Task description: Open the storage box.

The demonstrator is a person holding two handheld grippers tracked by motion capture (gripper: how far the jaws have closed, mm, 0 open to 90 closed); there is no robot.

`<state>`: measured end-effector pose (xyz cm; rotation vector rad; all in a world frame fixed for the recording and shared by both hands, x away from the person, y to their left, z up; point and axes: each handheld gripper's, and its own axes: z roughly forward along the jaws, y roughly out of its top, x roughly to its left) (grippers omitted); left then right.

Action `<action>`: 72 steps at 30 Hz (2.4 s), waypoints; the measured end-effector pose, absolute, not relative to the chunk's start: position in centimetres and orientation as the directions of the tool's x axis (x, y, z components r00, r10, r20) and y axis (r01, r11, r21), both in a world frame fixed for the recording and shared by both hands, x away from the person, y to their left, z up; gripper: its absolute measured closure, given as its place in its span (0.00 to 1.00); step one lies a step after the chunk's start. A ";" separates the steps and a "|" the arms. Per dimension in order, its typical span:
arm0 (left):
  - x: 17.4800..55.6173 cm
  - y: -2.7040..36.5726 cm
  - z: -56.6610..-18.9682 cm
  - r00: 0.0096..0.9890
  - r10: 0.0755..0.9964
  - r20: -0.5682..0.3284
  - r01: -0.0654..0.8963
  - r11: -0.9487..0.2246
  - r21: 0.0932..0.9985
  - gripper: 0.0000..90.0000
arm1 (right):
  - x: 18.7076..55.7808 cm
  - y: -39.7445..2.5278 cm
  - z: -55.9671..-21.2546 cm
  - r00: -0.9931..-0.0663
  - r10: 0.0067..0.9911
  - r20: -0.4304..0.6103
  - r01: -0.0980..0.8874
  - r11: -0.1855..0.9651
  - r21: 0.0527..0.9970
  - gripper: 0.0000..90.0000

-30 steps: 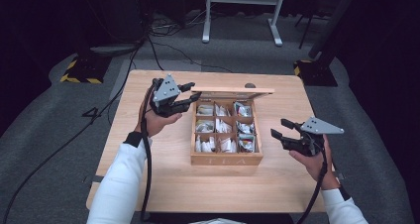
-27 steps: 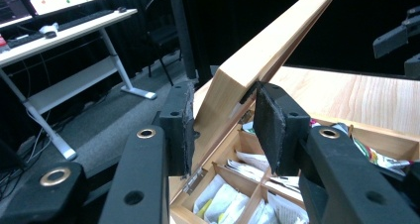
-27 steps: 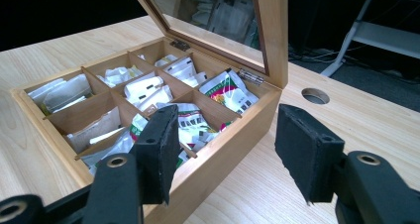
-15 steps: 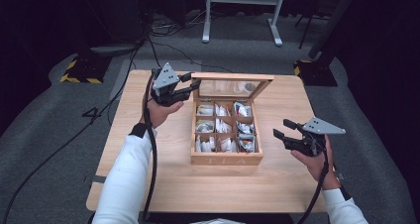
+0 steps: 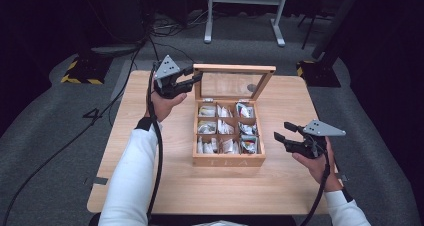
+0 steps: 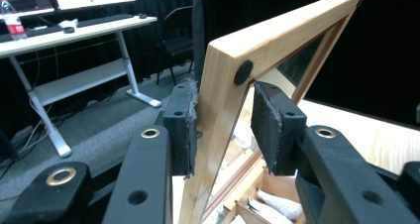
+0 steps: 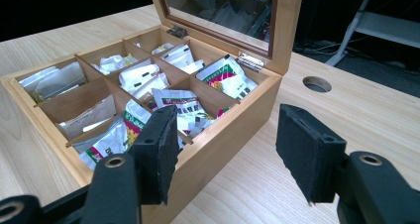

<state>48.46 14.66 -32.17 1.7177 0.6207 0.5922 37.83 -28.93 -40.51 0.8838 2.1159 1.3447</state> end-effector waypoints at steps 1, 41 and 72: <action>48.7 14.6 -32.3 0.735 0.676 0.061 0.103 -0.201 0.974 0.72 | 37.8 -28.9 -40.6 -0.678 0.733 -0.050 0.265 0.308 0.914 0.46; 54.1 12.7 -34.2 0.636 0.772 -0.009 0.241 -0.187 0.952 0.67 | 38.1 -29.8 -41.8 -0.694 0.720 0.002 0.318 0.304 0.898 0.46; 54.9 12.5 -40.5 0.627 0.779 -0.033 0.376 -0.264 0.888 0.61 | 38.2 -29.2 -42.3 -0.707 0.707 -0.003 0.331 0.335 0.882 0.44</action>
